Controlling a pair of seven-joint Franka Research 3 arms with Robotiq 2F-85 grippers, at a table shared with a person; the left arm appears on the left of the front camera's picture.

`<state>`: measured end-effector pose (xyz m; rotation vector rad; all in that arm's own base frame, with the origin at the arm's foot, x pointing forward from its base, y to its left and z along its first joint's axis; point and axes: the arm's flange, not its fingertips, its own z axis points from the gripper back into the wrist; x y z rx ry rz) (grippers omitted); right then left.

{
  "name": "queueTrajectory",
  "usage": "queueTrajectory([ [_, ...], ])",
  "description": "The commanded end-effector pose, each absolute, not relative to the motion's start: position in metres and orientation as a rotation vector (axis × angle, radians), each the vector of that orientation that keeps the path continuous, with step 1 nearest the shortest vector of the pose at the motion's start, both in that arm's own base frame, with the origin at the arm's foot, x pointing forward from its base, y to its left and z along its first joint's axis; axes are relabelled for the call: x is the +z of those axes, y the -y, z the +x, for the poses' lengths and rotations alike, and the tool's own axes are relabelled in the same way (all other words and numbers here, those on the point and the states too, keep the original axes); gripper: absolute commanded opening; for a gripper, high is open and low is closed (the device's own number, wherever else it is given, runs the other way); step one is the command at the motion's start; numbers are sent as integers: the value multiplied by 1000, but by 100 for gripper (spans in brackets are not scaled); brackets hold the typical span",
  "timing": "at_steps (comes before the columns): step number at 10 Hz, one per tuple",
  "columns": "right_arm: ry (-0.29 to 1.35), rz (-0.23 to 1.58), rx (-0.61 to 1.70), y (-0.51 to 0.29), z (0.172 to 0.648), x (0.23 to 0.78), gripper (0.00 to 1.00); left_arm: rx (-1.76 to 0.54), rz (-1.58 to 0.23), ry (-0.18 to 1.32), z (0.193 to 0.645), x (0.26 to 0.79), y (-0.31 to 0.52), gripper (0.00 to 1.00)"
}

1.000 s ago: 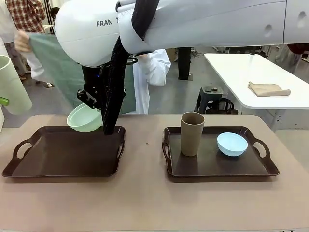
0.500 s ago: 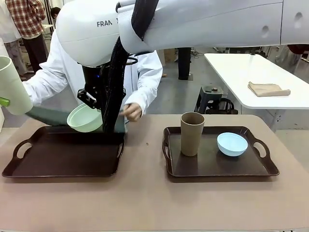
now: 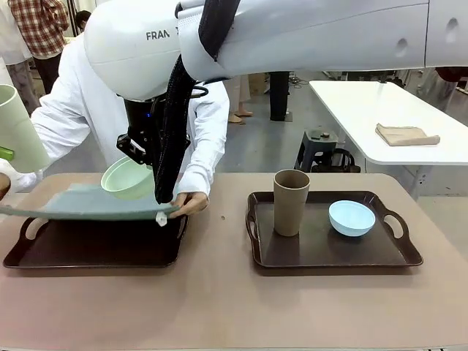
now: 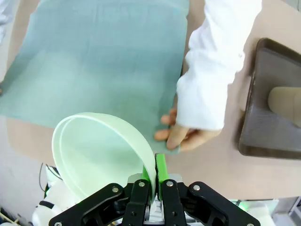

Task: Set up a tray with a mat and arrange the tableware.
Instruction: Place the Picnic Bowl and Reusable plastic cup back onto the Handle tray in front of the human's position.

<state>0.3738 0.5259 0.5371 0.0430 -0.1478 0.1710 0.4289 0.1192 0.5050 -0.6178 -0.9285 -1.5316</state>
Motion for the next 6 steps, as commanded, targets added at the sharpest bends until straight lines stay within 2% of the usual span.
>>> queueTrajectory([
  [1,149,31,178,-528,375,538,0,-1542,-613,943,432,508,-120,0],
  [6,149,31,178,-528,375,538,0,-1542,-613,943,432,508,-120,0],
])
